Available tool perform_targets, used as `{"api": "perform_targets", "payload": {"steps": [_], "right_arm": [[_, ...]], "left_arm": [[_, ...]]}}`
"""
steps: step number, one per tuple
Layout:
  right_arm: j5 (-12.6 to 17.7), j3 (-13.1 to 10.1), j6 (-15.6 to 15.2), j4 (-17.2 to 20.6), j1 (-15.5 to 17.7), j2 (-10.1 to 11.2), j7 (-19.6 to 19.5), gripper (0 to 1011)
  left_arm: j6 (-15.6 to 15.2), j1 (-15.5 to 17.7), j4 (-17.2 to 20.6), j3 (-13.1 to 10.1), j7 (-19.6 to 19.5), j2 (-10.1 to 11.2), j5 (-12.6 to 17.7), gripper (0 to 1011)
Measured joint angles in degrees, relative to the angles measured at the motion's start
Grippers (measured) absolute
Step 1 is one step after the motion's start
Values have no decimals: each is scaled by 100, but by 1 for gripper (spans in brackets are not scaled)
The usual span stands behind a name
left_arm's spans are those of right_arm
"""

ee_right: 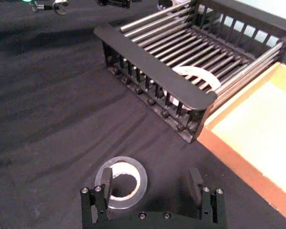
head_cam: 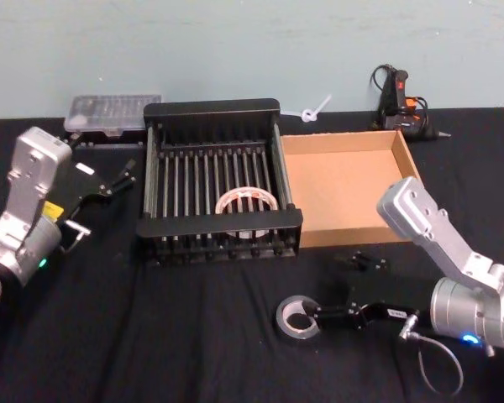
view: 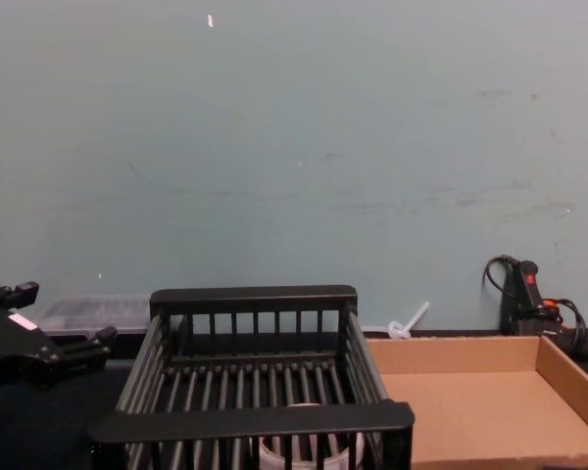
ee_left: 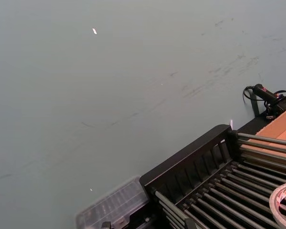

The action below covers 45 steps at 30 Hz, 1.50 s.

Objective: Pick up the white tape and place it into the black box , Pick up the silver tape and place it into the brown box.

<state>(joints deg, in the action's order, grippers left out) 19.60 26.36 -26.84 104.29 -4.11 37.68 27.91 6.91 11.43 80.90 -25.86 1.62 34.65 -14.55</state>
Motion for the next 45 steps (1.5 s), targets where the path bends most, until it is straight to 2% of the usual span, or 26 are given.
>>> {"api": "perform_targets", "payload": {"steps": [6, 24, 45], "right_arm": [[5, 103, -27, -108, -56, -2, 2, 1002], [-157, 323, -13, -545, -302, -225, -57, 1002], [-280, 452, -31, -710, -414, -352, 7, 1002]], "left_arm": [[0, 0, 0, 0, 0, 0, 0, 1001], [0, 0, 0, 0, 0, 0, 0, 1001], [0, 0, 0, 0, 0, 0, 0, 1001]]}}
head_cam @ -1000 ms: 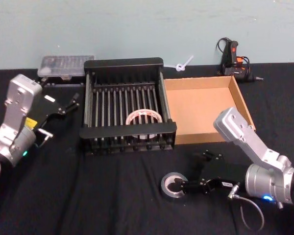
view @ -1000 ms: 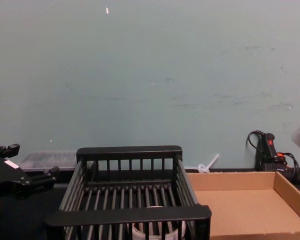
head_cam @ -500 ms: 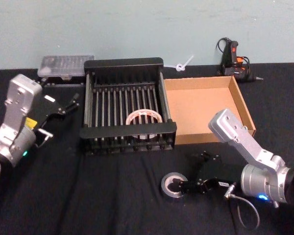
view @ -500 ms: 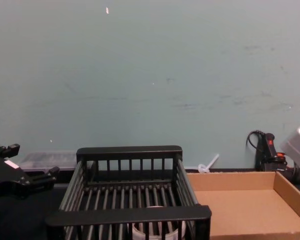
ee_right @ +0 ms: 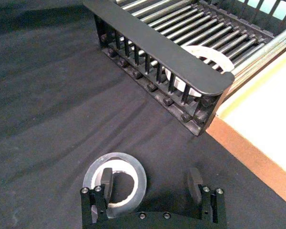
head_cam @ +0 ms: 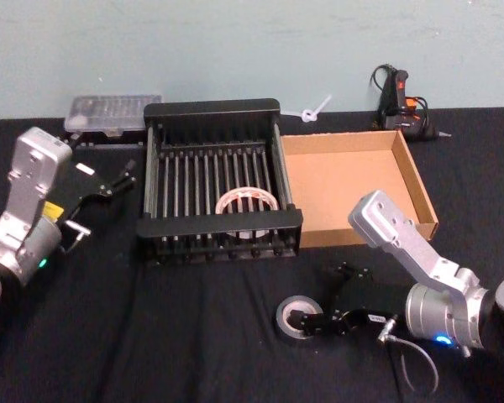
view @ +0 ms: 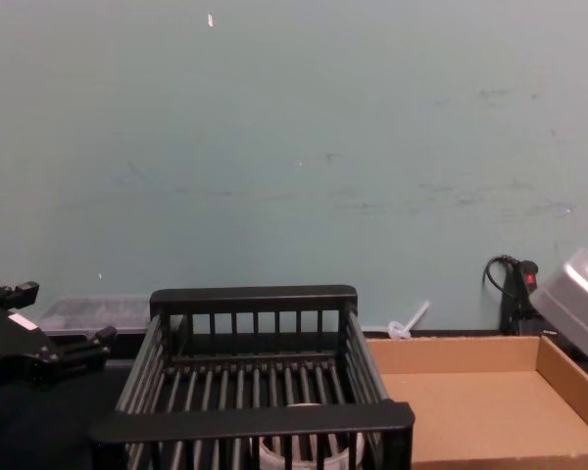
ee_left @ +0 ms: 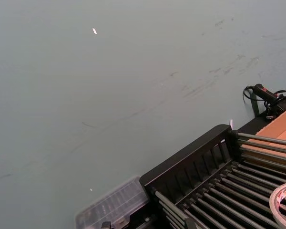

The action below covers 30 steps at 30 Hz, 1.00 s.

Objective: Pick up the white tape and place it into the black box , Pick up the silver tape and place it into the brown box.

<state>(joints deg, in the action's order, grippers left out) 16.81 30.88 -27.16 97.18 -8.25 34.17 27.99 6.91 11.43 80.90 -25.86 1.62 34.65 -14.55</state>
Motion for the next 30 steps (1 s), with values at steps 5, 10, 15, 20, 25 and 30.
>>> {"api": "perform_targets", "payload": {"steps": [5, 10, 15, 20, 25, 30], "right_arm": [[-20, 14, -7, -29, -17, -18, 5, 1002], [-28, 23, -47, -78, -41, -55, 13, 1002], [-27, 23, -57, -91, -46, -63, 17, 1002], [-27, 21, -57, -87, -46, -60, 17, 1002], [-27, 19, -57, -82, -44, -58, 17, 1002], [-27, 19, -56, -80, -42, -56, 17, 993]], "left_arm": [[0, 0, 0, 0, 0, 0, 0, 1001], [0, 0, 0, 0, 0, 0, 0, 1001], [0, 0, 0, 0, 0, 0, 0, 1001], [0, 0, 0, 0, 0, 0, 0, 1001], [0, 0, 0, 0, 0, 0, 0, 1001], [0, 0, 0, 0, 0, 0, 0, 1002]]}}
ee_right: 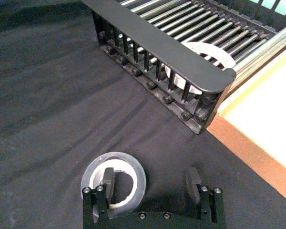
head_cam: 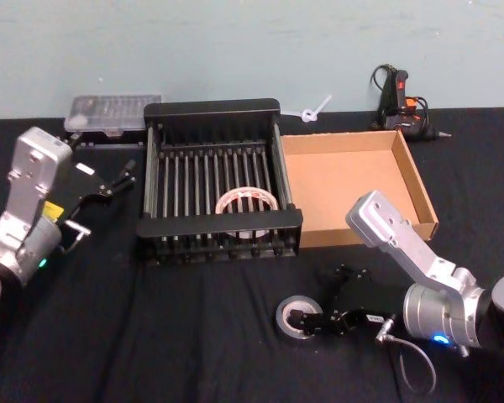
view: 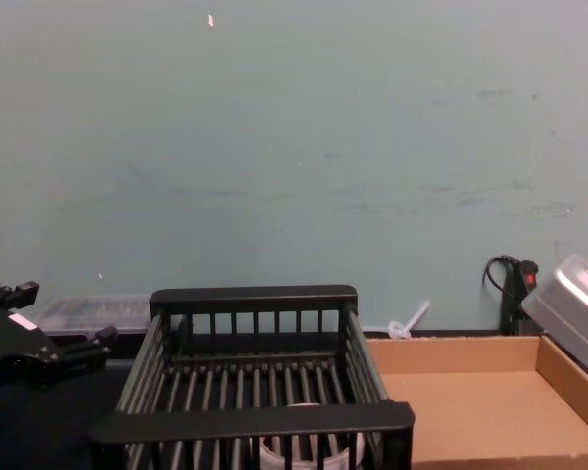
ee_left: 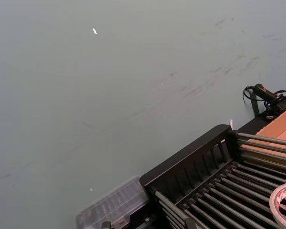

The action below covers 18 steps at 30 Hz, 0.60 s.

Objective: Pick up the white tape and place it into the black box , Pick up the silver tape and place it into the brown box.

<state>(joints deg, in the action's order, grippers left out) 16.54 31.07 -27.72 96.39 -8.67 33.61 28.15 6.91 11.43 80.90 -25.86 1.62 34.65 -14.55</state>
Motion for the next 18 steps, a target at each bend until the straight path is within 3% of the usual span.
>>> {"api": "perform_targets", "payload": {"steps": [6, 18], "right_arm": [[0, 0, 2, 3, 3, 3, 0, 856], [4, 0, 5, 7, 3, 5, -1, 481]], "left_arm": [[0, 0, 0, 0, 0, 0, 0, 1001], [0, 0, 0, 0, 0, 0, 0, 1001]]}}
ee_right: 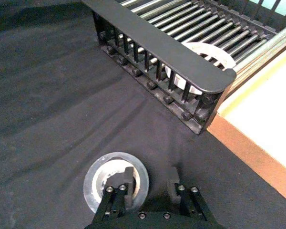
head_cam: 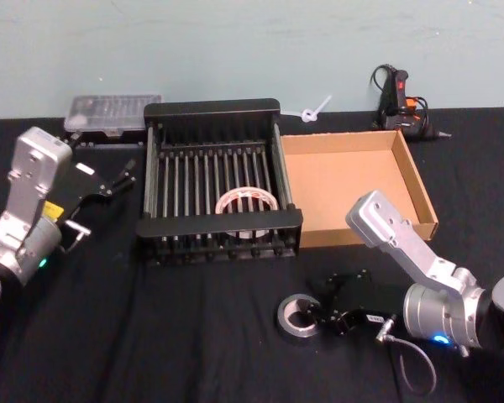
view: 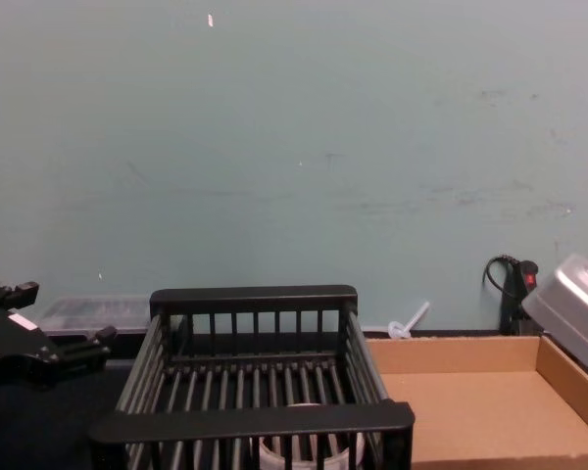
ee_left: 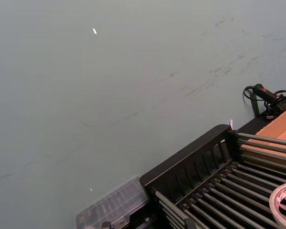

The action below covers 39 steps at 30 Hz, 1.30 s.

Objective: Pick up the white tape and place it into the black box , Pick up the silver tape and place it into the brown box.

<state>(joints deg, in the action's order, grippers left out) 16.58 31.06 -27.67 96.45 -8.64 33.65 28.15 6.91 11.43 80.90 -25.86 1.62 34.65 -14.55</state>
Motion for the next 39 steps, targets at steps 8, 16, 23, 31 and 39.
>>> {"api": "perform_targets", "payload": {"steps": [8, 16, 23, 31, 39], "right_arm": [[0, 0, 0, 0, 0, 0, 0, 198], [0, 0, 0, 0, 0, 0, 0, 148], [0, 0, 0, 0, 0, 0, 0, 148], [51, -154, -4, 21, 71, -47, -147, 148], [132, -462, 0, 91, 112, -121, -396, 148]], "left_arm": [[0, 0, 0, 0, 0, 0, 0, 1001], [0, 0, 0, 0, 0, 0, 0, 1001], [0, 0, 0, 0, 0, 0, 0, 1001], [0, 0, 0, 0, 0, 0, 0, 1001], [0, 0, 0, 0, 0, 0, 0, 1001]]}}
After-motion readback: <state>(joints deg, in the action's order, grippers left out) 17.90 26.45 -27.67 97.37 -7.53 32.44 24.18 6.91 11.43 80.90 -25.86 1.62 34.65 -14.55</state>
